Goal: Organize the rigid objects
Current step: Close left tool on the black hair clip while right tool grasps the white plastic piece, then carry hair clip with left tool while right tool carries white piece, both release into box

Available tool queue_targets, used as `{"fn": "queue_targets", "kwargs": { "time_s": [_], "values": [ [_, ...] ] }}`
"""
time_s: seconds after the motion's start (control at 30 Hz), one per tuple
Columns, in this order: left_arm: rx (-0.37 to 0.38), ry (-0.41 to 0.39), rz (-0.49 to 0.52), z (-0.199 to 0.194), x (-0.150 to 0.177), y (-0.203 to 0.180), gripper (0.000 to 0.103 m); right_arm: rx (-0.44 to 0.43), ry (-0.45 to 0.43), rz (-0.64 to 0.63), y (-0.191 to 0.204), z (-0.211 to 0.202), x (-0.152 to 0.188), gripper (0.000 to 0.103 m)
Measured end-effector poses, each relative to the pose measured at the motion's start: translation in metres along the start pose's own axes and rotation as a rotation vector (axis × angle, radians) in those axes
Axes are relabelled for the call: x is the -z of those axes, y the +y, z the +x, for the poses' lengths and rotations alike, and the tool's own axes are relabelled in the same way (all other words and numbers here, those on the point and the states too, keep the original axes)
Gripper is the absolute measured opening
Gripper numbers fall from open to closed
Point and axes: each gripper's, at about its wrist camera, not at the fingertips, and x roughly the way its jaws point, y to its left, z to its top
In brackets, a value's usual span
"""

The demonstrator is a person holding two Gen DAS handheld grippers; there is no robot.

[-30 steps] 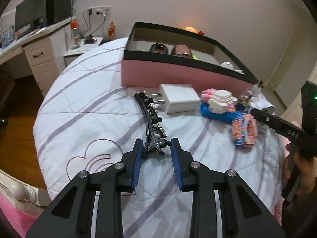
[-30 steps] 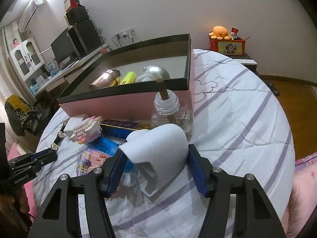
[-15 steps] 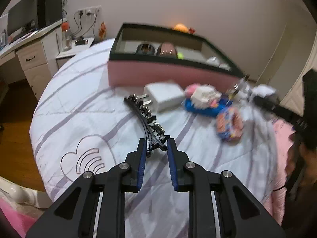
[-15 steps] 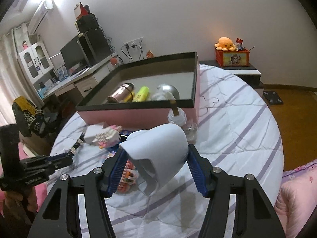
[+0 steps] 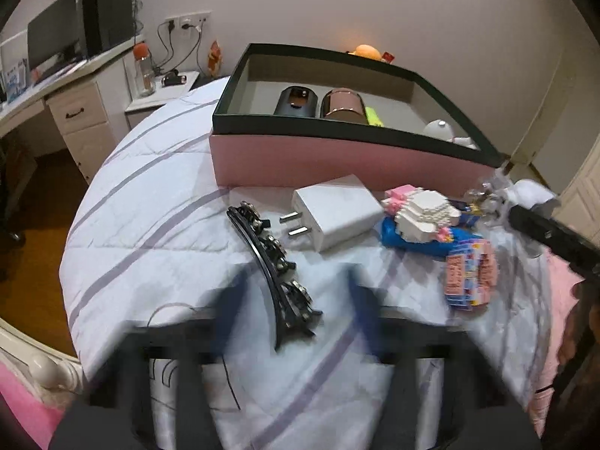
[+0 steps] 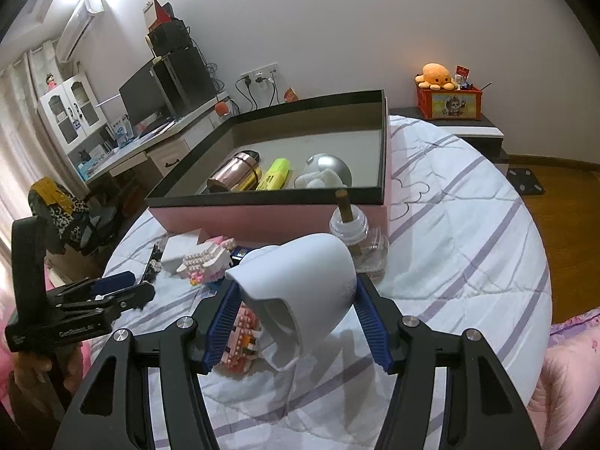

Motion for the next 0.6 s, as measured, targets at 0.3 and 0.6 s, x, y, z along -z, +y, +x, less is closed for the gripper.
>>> {"fn": "queue_targets", "kwargs": {
  "time_s": [0.3, 0.6],
  "values": [
    [0.07, -0.072, 0.0, -0.033, -0.008, 0.011, 0.019, -0.011, -0.027, -0.045, 0.008, -0.003, -0.017, 0.062],
    [0.121, -0.196, 0.04, -0.063, -0.059, -0.002, 0.019, -0.017, -0.062, -0.086, 0.017, 0.0, -0.05, 0.062]
  ]
}}
